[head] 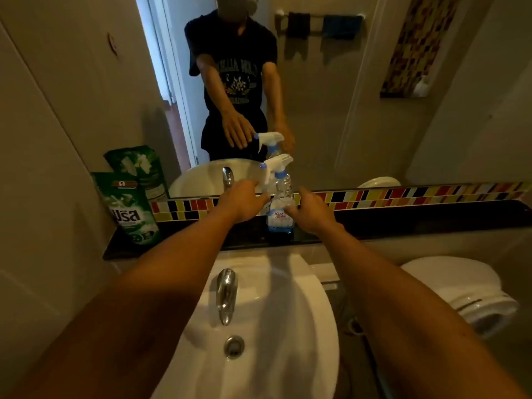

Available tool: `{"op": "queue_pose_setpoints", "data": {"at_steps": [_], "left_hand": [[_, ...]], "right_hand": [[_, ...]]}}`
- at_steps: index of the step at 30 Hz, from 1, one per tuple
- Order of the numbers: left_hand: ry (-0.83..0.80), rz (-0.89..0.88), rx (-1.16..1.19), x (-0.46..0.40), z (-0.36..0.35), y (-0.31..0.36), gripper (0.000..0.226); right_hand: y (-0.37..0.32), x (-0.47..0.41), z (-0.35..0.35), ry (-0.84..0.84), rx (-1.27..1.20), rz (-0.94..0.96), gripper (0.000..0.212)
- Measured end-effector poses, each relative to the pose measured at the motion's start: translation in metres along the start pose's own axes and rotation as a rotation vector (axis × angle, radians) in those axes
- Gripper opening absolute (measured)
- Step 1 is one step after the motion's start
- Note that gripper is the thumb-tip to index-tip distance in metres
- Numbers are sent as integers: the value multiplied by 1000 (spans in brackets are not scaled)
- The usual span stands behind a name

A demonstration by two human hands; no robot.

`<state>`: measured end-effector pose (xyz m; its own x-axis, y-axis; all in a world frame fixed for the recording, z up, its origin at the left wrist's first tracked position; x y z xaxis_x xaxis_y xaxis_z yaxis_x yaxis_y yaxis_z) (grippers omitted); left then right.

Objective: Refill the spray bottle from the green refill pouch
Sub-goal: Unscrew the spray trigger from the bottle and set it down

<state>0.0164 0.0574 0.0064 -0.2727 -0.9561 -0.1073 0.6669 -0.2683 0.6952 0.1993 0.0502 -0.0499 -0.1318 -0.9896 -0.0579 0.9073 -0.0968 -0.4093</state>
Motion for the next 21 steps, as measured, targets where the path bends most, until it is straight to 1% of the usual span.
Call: {"op": "queue_pose_setpoints", "data": {"at_steps": [3,4,5,8,11,13,15,19,21], "left_hand": [[121,27,153,-17,-13,8,53],[159,26,196,-20,-16,11,54],[193,40,245,-27,-20,12,54],[306,110,382,-45,-24,11,55],[385,217,515,-61,-32,-1,63],[373,276,644,-69,-41,-10,66],[341,302,755,-78,-50,-19,69],[295,302,840,-89,-55,-24,69],[266,296,883,-92,-56,-24,67]], "right_hand": [[18,-17,-10,-55,-187,-70,79],[22,-21,-13,-73,-242,-81,82],[25,-29,-19,-77,-305,-81,81],[26,-42,-27,-93,-495,-80,68],[27,-57,-37,-112,-584,-55,62],[27,-64,-43,-111,-641,-41,61],[29,-70,-47,-113,-683,-38,54],[27,-78,-52,-134,-731,-3,46],[26,-80,-55,-150,-717,29,43]]}}
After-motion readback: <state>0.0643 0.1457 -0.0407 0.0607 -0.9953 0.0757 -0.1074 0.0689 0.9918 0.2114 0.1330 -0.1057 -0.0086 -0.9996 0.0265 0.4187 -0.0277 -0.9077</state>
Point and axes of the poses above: each hand's wrist, its own x-axis away from the middle knuckle, its own z-axis out of the back of the hand, y = z × x, the point moved 6 cm from there along -x, towards the middle knuckle, and after that the axes turned 11 degrees about x, right-handed, at the moved point
